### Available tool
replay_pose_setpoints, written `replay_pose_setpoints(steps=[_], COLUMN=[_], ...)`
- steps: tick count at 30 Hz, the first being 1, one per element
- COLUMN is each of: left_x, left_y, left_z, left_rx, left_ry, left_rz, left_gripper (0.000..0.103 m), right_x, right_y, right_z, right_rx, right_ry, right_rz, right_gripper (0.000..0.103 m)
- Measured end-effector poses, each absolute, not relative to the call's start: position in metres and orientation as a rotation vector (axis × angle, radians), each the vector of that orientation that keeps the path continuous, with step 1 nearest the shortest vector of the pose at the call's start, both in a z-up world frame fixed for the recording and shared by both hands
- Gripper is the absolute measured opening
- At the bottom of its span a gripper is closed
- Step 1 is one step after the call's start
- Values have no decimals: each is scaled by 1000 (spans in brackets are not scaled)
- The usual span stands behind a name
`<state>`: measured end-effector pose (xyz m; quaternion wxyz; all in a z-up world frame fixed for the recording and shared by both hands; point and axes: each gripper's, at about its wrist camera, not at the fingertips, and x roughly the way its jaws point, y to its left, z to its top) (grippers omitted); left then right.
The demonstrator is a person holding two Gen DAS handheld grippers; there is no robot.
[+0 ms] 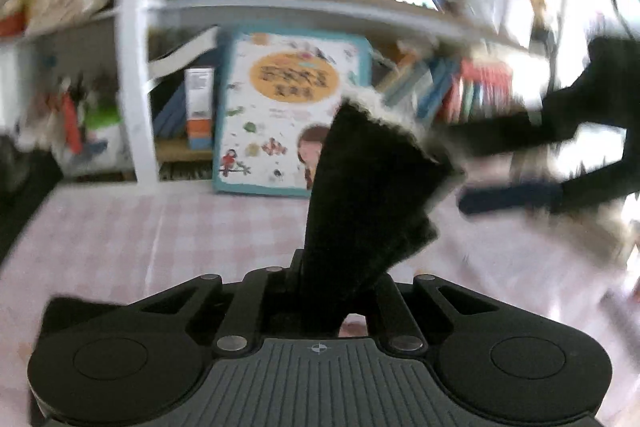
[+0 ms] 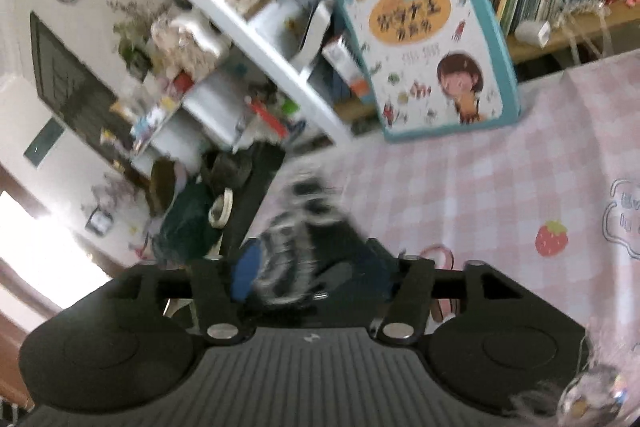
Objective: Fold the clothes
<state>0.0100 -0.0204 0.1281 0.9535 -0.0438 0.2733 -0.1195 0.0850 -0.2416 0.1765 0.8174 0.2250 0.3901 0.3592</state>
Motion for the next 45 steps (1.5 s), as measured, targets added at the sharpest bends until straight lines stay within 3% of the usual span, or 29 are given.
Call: replay_pose_setpoints(steps=[4, 11, 16, 24, 31, 37, 45], left_x=[1, -9, -16, -19, -8, -3, 8], left_y=[31, 91, 124, 184, 231, 284, 278], left_z=[138, 143, 133, 98, 62, 65, 89], left_rx=[-301, -372, -421, -555, -600, -654, -416], left_ry=[527, 541, 583, 660, 774, 716, 687], left_rz=[-260, -289, -319, -293, -233, -161, -281], left_gripper=[10, 10, 10, 11, 31, 49, 49], right_x=[82, 77, 62, 49, 38, 37, 42], right_y=[-224, -168, -122, -72, -41, -34, -42], right_z=[166, 134, 130, 111, 94, 74, 63], right_rx=[435, 340, 162, 129, 145, 235, 426], right_ry=[836, 960, 967, 1011, 1096, 1165, 1175], right_rz=[678, 530, 484, 452, 442, 381, 276], right_gripper=[65, 65, 65, 65, 65, 65, 65])
